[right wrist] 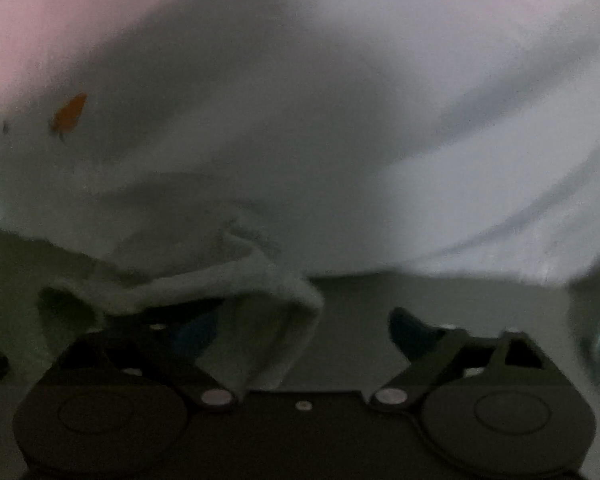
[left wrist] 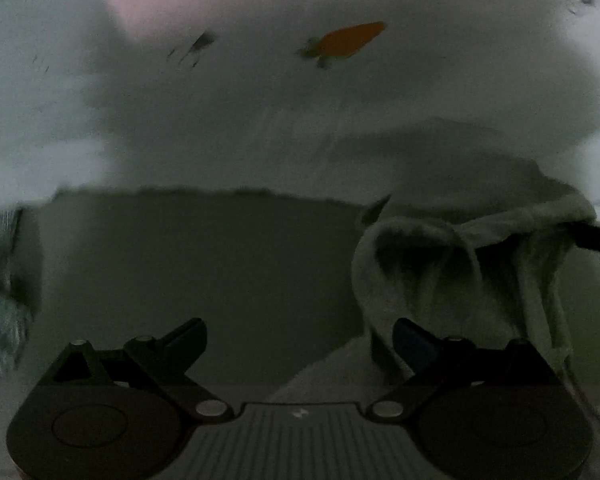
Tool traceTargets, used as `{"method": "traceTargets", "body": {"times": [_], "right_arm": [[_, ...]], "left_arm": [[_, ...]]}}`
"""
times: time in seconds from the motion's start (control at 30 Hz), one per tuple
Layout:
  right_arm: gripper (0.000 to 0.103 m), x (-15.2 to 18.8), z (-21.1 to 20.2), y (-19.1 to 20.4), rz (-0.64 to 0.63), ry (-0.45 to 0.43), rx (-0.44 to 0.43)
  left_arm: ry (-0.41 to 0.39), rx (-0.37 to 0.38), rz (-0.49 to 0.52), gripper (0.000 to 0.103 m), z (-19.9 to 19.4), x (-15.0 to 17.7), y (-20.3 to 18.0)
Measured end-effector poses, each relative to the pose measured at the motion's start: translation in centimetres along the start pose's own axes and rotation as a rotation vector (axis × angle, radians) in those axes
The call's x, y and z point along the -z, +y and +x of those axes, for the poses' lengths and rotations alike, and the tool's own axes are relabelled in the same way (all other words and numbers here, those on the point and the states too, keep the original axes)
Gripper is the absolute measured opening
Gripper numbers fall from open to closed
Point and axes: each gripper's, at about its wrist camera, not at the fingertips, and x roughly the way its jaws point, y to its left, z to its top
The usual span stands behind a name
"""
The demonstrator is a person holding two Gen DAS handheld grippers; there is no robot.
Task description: Fold clothes
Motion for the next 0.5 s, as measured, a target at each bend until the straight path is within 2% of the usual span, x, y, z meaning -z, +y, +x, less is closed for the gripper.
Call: {"method": "traceTargets", "body": {"times": [0.07,0.1,0.17,0.23,0.3,0.33,0.37,0.47,0.5], "right_arm": [[0.069,0.5,-0.9,-0.4,0.073,-0.004,-0.082],[0.058,0.8,-1.3,-0.5,0.11,-0.007,-0.124],[0.054,1.1,-1.7,-0.1,0.128,-0.017,-0.226],[0.046,1.0,-1.3,1.6,0.064,-0.018,-0.34],[0.044,0.9,-0.1,3.7,-0.004,-0.001,-0.395],[0.037,0.7,0.7,4.4,-0.031,0.014,-0.42],[0.036,0.6,1.2,5.3,-0.047,0.021,-0.437],[0.035,0.4,3.4,7.8,-0.087,0.058,-0.44],[0.025,0.6,3.9,8.4,-0.091,0.062,-0.43]], "left_arm": [[0.023,-0.004,-0.063,0.099,-0.4,0.8,0.8],[0.027,-0.012,-0.084,0.099,-0.7,1.4,1.1],[0.037,-0.034,-0.109,0.099,-1.2,2.0,1.7],[0.047,-0.062,-0.124,0.099,-1.5,2.4,2.2],[0.052,-0.066,-0.141,0.099,-2.1,2.5,2.4],[0.053,-0.062,-0.148,0.099,-2.2,2.5,2.6],[0.053,-0.058,-0.154,0.099,-2.4,2.5,2.7],[0.05,-0.067,-0.172,0.099,-2.7,2.6,3.0],[0.049,-0.073,-0.174,0.099,-2.6,2.6,3.1]]}}
